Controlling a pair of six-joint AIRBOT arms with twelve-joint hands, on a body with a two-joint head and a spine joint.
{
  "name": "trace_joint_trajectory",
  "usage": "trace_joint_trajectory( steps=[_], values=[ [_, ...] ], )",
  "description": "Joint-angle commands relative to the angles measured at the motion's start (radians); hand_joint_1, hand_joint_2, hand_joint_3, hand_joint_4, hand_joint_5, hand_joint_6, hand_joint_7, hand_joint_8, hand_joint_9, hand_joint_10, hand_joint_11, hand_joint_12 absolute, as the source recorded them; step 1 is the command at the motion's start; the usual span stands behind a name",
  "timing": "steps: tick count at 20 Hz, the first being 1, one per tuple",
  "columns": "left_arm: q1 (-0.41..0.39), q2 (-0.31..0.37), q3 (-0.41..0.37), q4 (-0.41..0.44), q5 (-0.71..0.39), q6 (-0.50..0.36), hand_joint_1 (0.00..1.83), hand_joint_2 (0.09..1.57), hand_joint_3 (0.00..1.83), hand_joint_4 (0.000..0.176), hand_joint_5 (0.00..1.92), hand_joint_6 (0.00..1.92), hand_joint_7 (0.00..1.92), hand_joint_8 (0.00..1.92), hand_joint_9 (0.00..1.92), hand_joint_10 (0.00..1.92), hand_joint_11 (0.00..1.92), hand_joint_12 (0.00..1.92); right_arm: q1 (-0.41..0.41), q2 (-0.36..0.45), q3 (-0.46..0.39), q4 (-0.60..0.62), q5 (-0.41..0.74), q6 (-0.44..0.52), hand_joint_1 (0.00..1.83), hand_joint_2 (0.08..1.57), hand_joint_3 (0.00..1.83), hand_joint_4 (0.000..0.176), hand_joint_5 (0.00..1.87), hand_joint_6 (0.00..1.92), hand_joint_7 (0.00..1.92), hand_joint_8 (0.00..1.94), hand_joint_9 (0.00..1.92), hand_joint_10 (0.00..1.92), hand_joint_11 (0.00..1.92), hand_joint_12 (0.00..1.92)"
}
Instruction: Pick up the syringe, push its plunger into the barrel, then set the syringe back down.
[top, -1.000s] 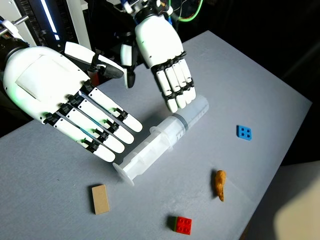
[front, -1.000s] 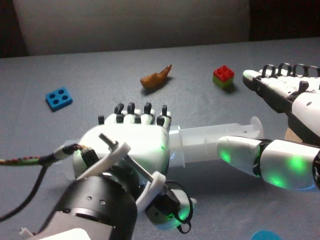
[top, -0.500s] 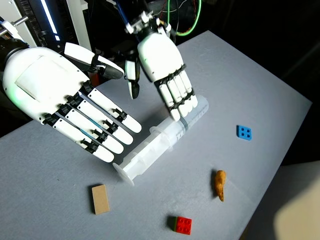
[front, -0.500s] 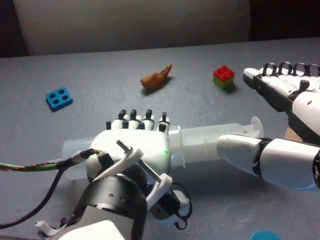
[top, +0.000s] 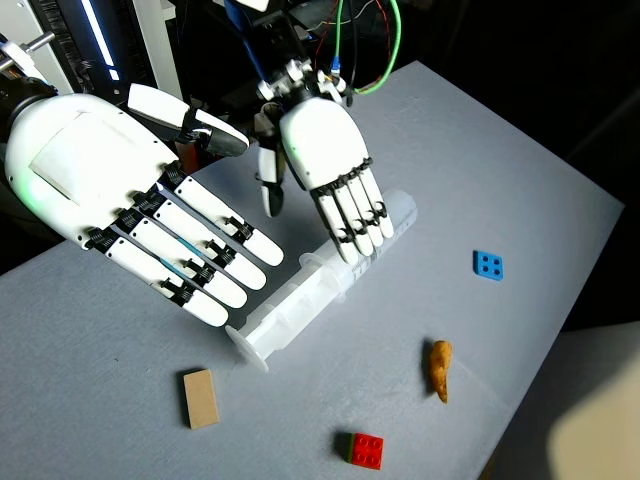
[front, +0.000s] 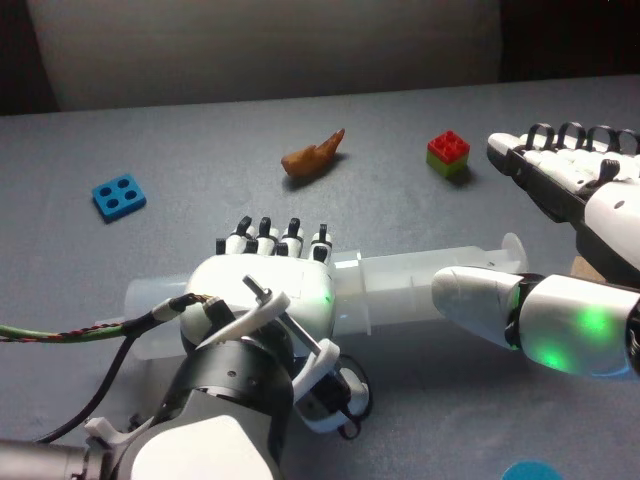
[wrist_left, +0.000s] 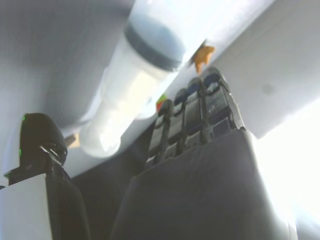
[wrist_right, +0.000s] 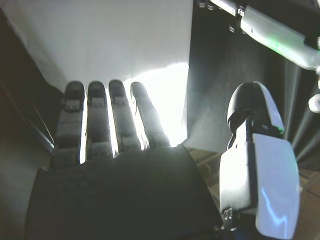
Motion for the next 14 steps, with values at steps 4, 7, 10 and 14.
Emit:
trace_joint_trajectory(
  steps=[4,7,10,14],
  values=[
    [0.018,-0.016,0.039,0.107,0.007,-0.016,0.72,1.02,0.00,0.000,0.00,0.00,0.00,0.00,0.00,0.00,0.02,0.02,0.004,0.004,-0.005,-0.076,-0.058,0.016,0.08,1.05,0.00,0.004,0.00,0.00,0.00,0.00,0.00,0.00,0.00,0.00],
    [0.024,-0.029,0.072,0.109,-0.013,-0.016,0.71,1.01,0.00,0.000,0.00,0.00,0.00,0.00,0.00,0.00,0.05,0.03,0.004,0.004,-0.005,-0.076,-0.058,0.017,0.08,1.05,0.00,0.004,0.03,0.01,0.00,0.00,0.00,0.00,0.02,0.01],
    [0.034,-0.039,0.097,0.124,-0.028,-0.035,0.68,1.02,0.00,0.000,0.00,0.00,0.00,0.00,0.00,0.00,0.03,0.03,0.003,0.004,-0.005,-0.076,-0.058,0.019,0.10,1.05,0.00,0.001,0.01,0.00,0.00,0.00,0.00,0.00,0.01,0.01],
    [0.040,-0.032,0.089,0.143,-0.034,-0.042,0.66,1.03,0.00,0.000,0.00,0.00,0.00,0.00,0.00,0.00,0.00,0.16,0.002,0.005,-0.005,-0.076,-0.059,0.020,0.08,1.05,0.00,0.006,0.00,0.00,0.00,0.00,0.00,0.00,0.02,0.01]
  ],
)
